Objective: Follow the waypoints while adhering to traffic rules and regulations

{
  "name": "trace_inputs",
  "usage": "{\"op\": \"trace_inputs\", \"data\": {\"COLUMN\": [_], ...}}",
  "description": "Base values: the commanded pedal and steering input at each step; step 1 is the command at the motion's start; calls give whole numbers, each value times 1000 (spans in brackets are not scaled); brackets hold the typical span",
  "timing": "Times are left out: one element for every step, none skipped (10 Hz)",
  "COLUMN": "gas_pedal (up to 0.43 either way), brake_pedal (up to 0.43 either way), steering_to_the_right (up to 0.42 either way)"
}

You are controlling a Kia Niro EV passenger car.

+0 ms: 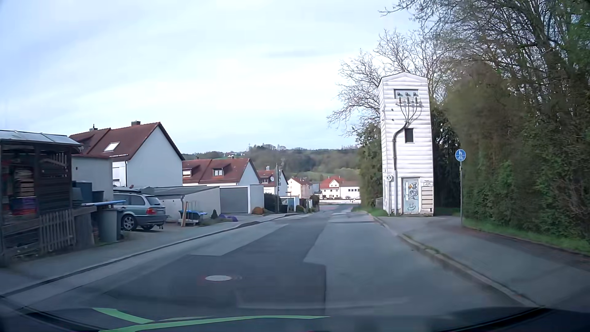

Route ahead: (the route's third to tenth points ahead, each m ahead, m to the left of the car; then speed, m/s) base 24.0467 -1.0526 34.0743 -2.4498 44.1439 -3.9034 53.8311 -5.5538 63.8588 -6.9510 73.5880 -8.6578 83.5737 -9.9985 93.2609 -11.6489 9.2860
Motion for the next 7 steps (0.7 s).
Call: {"op": "trace_inputs", "data": {"gas_pedal": [0,0,0,0,0,0,0], "brake_pedal": [104,104,104,104,104,104,104], "steering_to_the_right": [34,34,33,33,34,33,32]}}
